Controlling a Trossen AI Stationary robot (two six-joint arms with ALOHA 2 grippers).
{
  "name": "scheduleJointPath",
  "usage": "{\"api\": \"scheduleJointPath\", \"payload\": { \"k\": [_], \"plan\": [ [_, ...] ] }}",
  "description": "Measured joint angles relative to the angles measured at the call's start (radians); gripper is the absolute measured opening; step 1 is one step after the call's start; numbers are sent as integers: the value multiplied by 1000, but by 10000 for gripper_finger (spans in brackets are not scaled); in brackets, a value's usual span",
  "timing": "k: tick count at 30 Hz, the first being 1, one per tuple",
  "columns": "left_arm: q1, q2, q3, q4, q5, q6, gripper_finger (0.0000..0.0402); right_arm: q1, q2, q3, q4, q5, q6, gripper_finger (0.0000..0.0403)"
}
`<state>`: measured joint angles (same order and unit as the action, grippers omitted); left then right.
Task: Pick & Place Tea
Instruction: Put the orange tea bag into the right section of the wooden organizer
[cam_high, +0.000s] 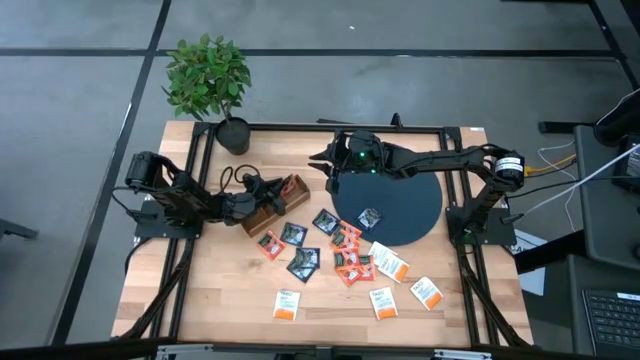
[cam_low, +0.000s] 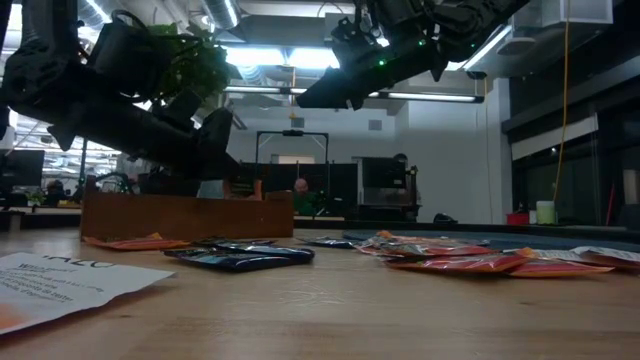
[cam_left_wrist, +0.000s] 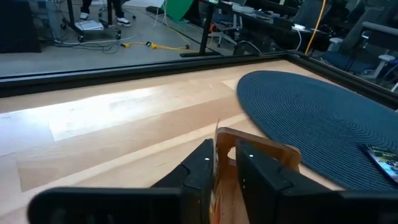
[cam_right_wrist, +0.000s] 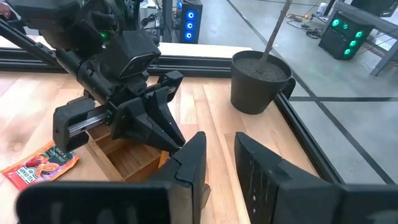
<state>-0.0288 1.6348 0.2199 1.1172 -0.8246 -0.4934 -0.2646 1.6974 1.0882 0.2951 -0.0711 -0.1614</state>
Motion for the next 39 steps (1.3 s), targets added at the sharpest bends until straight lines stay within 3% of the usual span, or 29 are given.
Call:
{"api": "scheduleJointPath", "payload": {
  "k": [7,15,20,31,36,39],
  "plan": [
    [-5,-21,0,35,7,86,79,0,0,0,-19,0,3,87],
    [-51,-205,0,9,33,276,81,0,0,0,-105,0,25,87],
    [-43,-330,0,-81,265,264,81,0,0,0,-214,-70,91,87],
    [60,-498,0,-387,791,42,71,5,0,0,-481,-274,321,87],
    [55,-510,4,-489,891,16,68,53,-1,0,-547,-298,359,87],
    [29,-510,42,-568,896,28,68,94,-10,0,-615,-248,383,87]
  ]
}}
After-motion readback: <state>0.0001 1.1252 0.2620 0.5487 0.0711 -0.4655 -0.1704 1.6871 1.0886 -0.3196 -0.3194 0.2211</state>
